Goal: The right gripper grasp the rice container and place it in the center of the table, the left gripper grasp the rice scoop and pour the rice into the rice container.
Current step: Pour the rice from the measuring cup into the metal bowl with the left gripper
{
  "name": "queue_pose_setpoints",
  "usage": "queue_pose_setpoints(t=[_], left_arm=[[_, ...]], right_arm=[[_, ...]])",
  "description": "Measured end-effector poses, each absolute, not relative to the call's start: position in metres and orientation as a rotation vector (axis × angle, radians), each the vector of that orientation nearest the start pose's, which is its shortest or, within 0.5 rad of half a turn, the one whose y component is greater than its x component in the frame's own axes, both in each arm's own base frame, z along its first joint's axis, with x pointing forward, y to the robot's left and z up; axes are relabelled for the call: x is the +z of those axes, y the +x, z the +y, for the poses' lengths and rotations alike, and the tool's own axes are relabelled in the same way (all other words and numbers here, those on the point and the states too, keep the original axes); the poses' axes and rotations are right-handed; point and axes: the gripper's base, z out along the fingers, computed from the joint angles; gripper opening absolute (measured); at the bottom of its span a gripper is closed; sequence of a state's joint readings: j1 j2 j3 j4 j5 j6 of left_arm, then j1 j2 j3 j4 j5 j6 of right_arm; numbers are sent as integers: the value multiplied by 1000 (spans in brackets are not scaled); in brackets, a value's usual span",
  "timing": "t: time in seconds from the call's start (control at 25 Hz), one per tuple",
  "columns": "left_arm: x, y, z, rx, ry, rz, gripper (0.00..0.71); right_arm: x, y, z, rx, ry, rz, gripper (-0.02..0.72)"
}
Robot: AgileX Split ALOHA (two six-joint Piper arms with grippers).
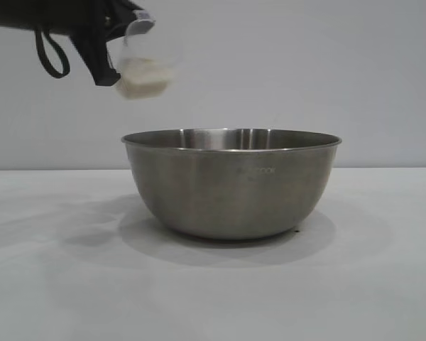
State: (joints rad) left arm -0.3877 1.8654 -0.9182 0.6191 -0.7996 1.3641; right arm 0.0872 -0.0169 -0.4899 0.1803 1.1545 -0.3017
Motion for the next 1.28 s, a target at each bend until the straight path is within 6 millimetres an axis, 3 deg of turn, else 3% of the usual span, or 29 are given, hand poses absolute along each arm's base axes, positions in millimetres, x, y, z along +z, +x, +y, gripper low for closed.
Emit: queue_pose_setpoints(t=[0.48,0.92,1.0,1.08,1.28], left_arm=[[191,319,-208,960,1853,-120,0],[190,317,-210,1022,1866,-271,0],[190,317,-210,1000,1864,-240,0],[191,317,-210,918,1841,-105,0],[203,332,-200,685,1571,538,0]], right_arm=[[268,-13,14,91,-428,2074,316],[268,-13,14,91,-428,2074,316],[268,-13,14,91,-428,2074,316],[268,-13,14,91,-428,2074,316],[268,-13,14,91,-428,2074,316]])
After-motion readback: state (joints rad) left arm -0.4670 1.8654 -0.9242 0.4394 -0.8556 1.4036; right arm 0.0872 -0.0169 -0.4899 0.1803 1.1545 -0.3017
